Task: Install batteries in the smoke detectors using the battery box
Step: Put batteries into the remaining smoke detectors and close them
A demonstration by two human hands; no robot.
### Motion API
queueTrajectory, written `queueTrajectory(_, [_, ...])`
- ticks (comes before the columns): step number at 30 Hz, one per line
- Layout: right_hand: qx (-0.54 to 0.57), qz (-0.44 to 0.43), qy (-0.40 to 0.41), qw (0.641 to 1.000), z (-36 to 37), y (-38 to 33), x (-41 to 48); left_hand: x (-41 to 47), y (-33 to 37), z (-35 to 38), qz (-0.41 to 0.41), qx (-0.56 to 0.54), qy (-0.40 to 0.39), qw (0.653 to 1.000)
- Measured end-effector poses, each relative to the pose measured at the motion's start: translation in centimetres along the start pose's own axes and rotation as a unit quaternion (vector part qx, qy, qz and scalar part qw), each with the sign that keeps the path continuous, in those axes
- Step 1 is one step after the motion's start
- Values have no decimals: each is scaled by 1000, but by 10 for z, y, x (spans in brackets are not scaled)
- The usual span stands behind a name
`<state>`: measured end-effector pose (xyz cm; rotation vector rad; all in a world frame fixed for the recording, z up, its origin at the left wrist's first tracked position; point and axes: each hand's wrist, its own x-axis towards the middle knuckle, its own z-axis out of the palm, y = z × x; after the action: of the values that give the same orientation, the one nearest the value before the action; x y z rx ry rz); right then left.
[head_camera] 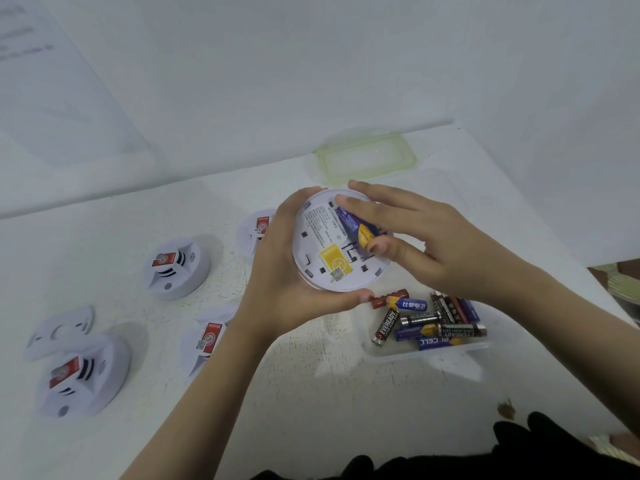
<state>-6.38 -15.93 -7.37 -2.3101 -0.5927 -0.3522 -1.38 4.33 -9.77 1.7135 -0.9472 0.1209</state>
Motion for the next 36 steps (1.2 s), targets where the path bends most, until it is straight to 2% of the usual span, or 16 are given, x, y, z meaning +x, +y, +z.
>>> queueTrajectory(13, [56,6,8,998,2,3,-9,1,3,2,8,8,35,999])
queueTrajectory(17, [71,16,8,997,6,2,-10,-2,-1,3,2,2,28,1000])
queueTrajectory(22, [93,9,70,993,13,0,-12,0,2,7,17,-34,-25,999])
queueTrajectory(25, [194,44,90,976,15,-7,-13,0,3,5,22,-17,-3,1000])
queueTrajectory(29, [362,90,49,926,12,-14,-11,2,3,2,37,49,30,998])
queueTrajectory(36, [411,167,66,894,13,-20,-7,2,4,1,28,57,23,998])
